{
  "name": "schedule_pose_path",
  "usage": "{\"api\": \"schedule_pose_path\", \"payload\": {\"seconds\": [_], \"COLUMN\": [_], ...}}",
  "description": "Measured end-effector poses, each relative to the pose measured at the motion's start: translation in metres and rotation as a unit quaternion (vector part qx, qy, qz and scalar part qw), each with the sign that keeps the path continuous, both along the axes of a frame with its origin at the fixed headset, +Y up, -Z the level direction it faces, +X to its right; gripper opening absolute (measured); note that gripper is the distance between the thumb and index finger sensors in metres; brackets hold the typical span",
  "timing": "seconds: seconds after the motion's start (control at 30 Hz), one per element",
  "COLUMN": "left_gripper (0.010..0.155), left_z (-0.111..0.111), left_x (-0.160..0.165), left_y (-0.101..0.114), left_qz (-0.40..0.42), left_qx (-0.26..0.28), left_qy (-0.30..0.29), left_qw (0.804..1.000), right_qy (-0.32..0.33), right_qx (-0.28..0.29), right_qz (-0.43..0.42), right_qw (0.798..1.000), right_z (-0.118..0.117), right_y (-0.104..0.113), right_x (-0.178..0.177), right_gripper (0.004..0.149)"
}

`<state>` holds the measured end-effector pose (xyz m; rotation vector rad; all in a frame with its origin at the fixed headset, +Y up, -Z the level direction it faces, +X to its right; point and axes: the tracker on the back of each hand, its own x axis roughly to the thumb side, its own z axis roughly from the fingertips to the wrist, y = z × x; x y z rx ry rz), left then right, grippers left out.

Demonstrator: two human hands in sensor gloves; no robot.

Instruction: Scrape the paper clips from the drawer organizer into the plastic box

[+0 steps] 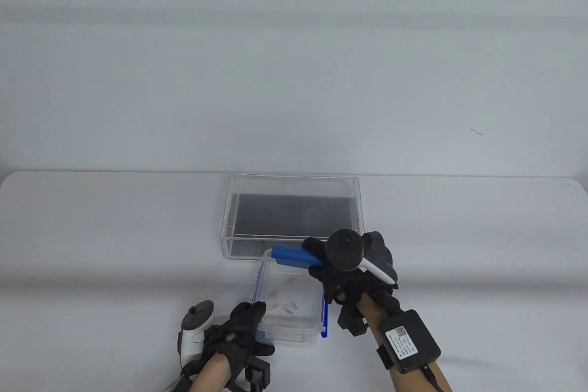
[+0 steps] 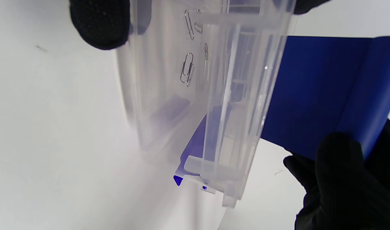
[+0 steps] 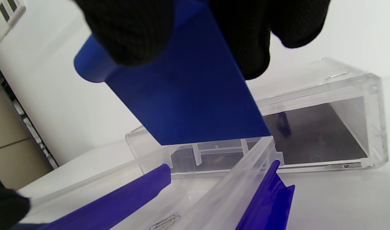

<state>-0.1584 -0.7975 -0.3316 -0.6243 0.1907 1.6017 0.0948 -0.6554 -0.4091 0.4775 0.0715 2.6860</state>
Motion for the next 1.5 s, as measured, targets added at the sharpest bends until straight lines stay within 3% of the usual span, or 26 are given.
{"api": "schedule_pose_path", "payload": {"seconds": [0.2, 0.37, 0.53, 0.6, 0.73, 1.1, 1.33, 1.5], "left_gripper": [0.087, 0.087, 0.086, 0.086, 0.086, 0.084, 0.08, 0.077], "left_z": [-0.002, -0.001, -0.002, -0.002, -0.003, -0.009, -0.017, -0.017], "left_x": [-0.003, -0.006, -0.008, -0.008, -0.011, -0.044, -0.117, -0.167], "left_y": [0.003, 0.01, 0.017, 0.021, 0.025, 0.051, 0.075, 0.076], "left_qz": [-0.032, -0.068, -0.057, -0.049, -0.036, -0.005, -0.033, -0.088], "left_qx": [0.024, 0.056, 0.076, 0.085, 0.103, 0.15, 0.198, 0.195], "left_qy": [-0.004, -0.012, -0.009, -0.002, 0.006, 0.064, 0.171, 0.231], "left_qw": [0.999, 0.996, 0.995, 0.995, 0.994, 0.987, 0.965, 0.949], "right_qy": [-0.061, -0.146, -0.236, -0.274, -0.309, -0.31, -0.295, -0.293], "right_qx": [0.049, 0.074, 0.076, 0.071, 0.054, 0.045, 0.045, 0.043], "right_qz": [-0.046, -0.101, -0.182, -0.231, -0.275, -0.278, -0.254, -0.25], "right_qw": [0.996, 0.981, 0.952, 0.931, 0.909, 0.908, 0.92, 0.922], "right_z": [0.032, 0.06, 0.082, 0.091, 0.098, 0.104, 0.101, 0.101], "right_y": [0.003, -0.004, -0.022, -0.036, -0.061, -0.066, -0.068, -0.068], "right_x": [0.026, 0.061, 0.095, 0.109, 0.124, 0.135, 0.129, 0.127], "right_gripper": [0.063, 0.064, 0.064, 0.063, 0.063, 0.062, 0.061, 0.06]}}
